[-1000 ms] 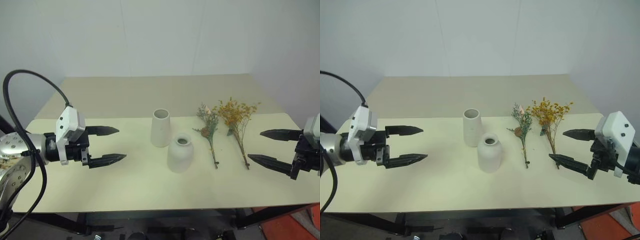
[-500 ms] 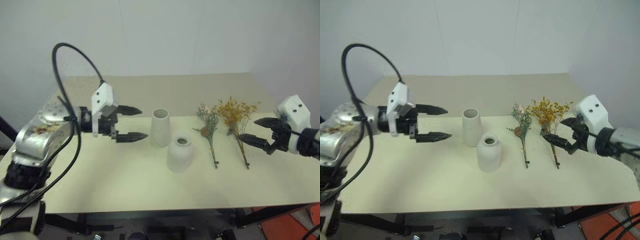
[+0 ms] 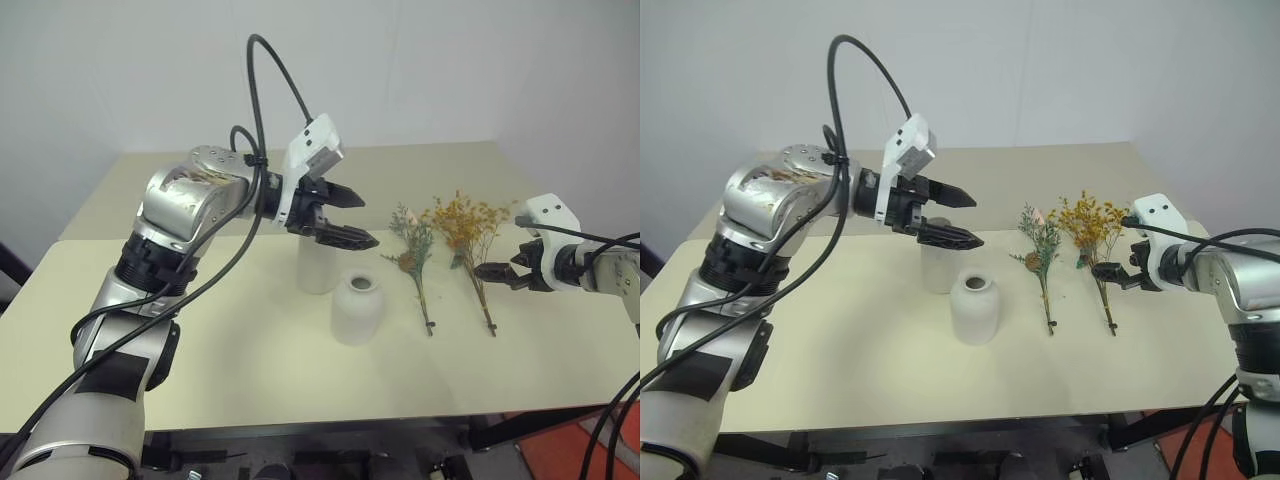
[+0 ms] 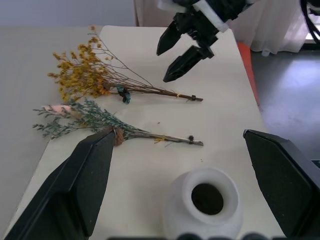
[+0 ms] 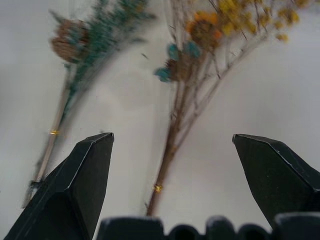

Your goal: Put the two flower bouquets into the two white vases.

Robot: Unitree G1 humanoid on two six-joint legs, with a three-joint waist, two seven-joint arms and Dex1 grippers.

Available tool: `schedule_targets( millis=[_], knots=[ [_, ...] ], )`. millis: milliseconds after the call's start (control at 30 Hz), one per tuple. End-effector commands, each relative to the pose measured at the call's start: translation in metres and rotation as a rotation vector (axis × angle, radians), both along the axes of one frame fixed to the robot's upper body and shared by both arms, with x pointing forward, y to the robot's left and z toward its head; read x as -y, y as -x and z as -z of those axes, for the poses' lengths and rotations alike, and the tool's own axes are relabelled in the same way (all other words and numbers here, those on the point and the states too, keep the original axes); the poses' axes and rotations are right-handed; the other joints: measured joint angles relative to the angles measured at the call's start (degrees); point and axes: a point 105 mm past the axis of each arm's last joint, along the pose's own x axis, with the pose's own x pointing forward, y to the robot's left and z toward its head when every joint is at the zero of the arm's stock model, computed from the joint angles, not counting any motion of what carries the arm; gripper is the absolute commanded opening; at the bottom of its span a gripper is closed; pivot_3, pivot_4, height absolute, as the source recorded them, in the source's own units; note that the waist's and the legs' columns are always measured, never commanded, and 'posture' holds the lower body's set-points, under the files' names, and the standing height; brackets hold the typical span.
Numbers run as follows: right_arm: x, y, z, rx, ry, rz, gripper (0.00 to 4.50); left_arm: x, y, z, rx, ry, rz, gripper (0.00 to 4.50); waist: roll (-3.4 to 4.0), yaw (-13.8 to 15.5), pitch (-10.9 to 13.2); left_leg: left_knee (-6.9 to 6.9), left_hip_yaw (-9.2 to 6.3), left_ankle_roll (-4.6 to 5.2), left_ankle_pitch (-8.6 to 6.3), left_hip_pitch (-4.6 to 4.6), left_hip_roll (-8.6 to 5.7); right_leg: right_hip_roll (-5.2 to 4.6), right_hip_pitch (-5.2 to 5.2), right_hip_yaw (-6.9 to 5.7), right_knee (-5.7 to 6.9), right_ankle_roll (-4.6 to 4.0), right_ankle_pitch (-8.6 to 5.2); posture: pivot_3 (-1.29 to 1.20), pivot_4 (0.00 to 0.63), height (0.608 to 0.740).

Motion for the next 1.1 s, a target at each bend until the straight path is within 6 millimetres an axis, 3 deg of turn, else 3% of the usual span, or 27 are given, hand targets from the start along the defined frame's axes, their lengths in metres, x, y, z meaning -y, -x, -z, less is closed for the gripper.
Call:
schedule_targets(
  millis=[33, 367, 500, 867, 1000, 1100],
  knots=[
    [-0.001, -0.007, 0.004, -0.063, 0.011, 0.004, 4.47, 0.009, 0.004, -0.008, 0.041, -0.012, 0.038, 4.50, 0.00, -0.2, 0.0, 0.00, 0.00, 0.00, 0.00, -0.01, 0.00, 0.00, 0.00, 0.00, -0.01, 0.00, 0.00, 0.00, 0.150, 0.740],
    [-0.004, -0.026, 0.040, -0.196, 0.073, -0.010, 4.47, 0.011, 0.008, -0.001, 0.039, -0.030, 0.043, 4.50, 0.01, -0.1, 0.0, 0.01, -0.01, -0.01, 0.01, -0.05, -0.02, -0.01, -0.11, 0.02, 0.06, 0.01, 0.02, 0.00, 0.150, 0.740],
    [-0.002, -0.031, 0.047, -0.214, 0.101, -0.017, 3.61, 0.008, 0.009, -0.001, 0.042, -0.033, 0.030, 4.50, 0.01, -0.2, 0.0, 0.01, -0.01, -0.02, 0.01, -0.08, -0.02, -0.01, -0.17, 0.03, 0.09, 0.00, 0.03, 0.00, 0.150, 0.740],
    [0.002, -0.035, 0.054, -0.232, 0.117, -0.032, 0.03, -0.002, 0.009, 0.003, 0.057, -0.049, -0.008, 4.50, 0.02, -0.1, 0.0, 0.01, -0.01, -0.04, 0.02, -0.04, -0.04, -0.01, -0.17, 0.05, 0.16, 0.00, 0.04, 0.00, 0.150, 0.740],
    [0.002, -0.037, 0.045, -0.200, 0.089, -0.016, 0.01, -0.007, 0.007, 0.003, 0.060, -0.039, -0.034, 4.50, 0.02, -0.2, 0.0, 0.01, -0.01, -0.05, 0.03, -0.02, -0.03, -0.01, -0.17, 0.06, 0.19, 0.00, 0.04, 0.00, 0.150, 0.740],
    [0.005, -0.041, 0.024, -0.132, 0.008, 0.050, 0.01, -0.021, 0.005, 0.004, 0.051, -0.028, -0.071, 4.50, 0.03, -0.3, 0.0, 0.01, -0.01, -0.05, 0.03, -0.03, -0.04, -0.01, -0.21, 0.08, 0.22, 0.00, 0.04, 0.00, 0.150, 0.740]
  ],
)
